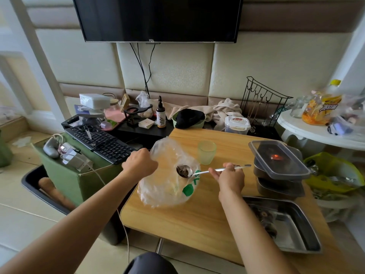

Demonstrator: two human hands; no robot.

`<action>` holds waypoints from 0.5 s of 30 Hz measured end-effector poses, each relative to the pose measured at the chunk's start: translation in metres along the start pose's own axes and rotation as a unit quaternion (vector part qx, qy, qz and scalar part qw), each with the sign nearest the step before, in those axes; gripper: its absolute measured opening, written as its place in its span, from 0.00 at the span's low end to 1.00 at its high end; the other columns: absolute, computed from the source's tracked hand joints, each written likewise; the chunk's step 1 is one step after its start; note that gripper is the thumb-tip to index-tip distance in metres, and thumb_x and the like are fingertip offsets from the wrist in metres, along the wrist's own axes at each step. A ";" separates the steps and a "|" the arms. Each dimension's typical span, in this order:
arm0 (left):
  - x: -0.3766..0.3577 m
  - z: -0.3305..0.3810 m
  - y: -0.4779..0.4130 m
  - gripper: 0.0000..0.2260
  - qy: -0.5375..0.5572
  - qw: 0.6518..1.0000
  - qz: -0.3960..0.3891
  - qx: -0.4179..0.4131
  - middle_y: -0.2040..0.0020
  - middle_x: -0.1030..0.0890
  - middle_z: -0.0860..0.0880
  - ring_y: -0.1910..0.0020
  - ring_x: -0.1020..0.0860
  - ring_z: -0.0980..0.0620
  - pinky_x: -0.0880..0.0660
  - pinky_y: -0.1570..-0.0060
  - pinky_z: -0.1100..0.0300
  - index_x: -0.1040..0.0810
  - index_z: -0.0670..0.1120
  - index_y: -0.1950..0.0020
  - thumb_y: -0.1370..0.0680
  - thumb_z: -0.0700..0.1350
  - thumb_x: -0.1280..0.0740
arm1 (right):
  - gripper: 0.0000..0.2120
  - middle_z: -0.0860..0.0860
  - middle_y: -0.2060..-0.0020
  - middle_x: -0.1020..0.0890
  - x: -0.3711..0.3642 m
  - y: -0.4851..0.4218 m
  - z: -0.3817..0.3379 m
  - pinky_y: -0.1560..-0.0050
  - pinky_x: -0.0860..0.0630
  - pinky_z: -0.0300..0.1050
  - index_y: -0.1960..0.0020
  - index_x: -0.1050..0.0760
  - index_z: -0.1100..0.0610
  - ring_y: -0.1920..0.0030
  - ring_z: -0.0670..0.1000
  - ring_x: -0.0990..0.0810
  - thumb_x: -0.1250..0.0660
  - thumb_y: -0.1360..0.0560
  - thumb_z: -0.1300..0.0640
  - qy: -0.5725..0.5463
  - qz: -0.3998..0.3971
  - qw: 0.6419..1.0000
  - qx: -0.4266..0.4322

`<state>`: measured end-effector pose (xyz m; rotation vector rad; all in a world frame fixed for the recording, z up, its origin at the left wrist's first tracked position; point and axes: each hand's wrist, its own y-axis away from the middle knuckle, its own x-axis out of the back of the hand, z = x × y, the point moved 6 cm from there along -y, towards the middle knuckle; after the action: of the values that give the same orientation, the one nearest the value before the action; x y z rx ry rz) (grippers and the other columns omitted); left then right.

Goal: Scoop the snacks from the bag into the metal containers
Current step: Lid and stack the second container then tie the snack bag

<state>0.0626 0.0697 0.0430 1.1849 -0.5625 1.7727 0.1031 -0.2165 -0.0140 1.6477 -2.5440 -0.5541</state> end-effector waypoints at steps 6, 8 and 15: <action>0.032 -0.007 0.012 0.33 0.107 0.982 0.154 0.035 0.33 0.29 0.39 0.31 0.31 0.38 0.37 0.31 0.40 0.37 0.44 0.29 0.25 0.62 0.33 | 0.12 0.52 0.48 0.19 -0.005 0.007 -0.010 0.49 0.15 0.54 0.42 0.25 0.60 0.64 0.54 0.12 0.44 0.12 0.55 0.029 -0.012 0.998 0.045; 0.047 0.008 0.025 0.26 0.166 0.956 0.242 -0.024 0.38 0.27 0.42 0.36 0.29 0.40 0.36 0.34 0.41 0.36 0.46 0.31 0.25 0.54 0.33 | 0.11 0.51 0.53 0.19 -0.008 0.011 -0.013 0.49 0.15 0.55 0.44 0.25 0.59 0.64 0.54 0.12 0.44 0.12 0.56 0.035 -0.016 0.997 0.060; 0.011 0.064 0.049 0.24 0.207 0.938 0.159 -0.228 0.50 0.25 0.49 0.52 0.26 0.52 0.26 0.47 0.53 0.34 0.47 0.30 0.24 0.40 0.32 | 0.12 0.55 0.52 0.15 -0.015 0.019 -0.021 0.59 0.18 0.44 0.44 0.24 0.58 0.65 0.49 0.12 0.45 0.12 0.55 0.092 -0.031 0.989 0.116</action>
<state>0.0499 0.0018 0.0864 0.3992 -0.8839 1.9452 0.0976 -0.2019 0.0138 1.7612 -2.5063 -0.1039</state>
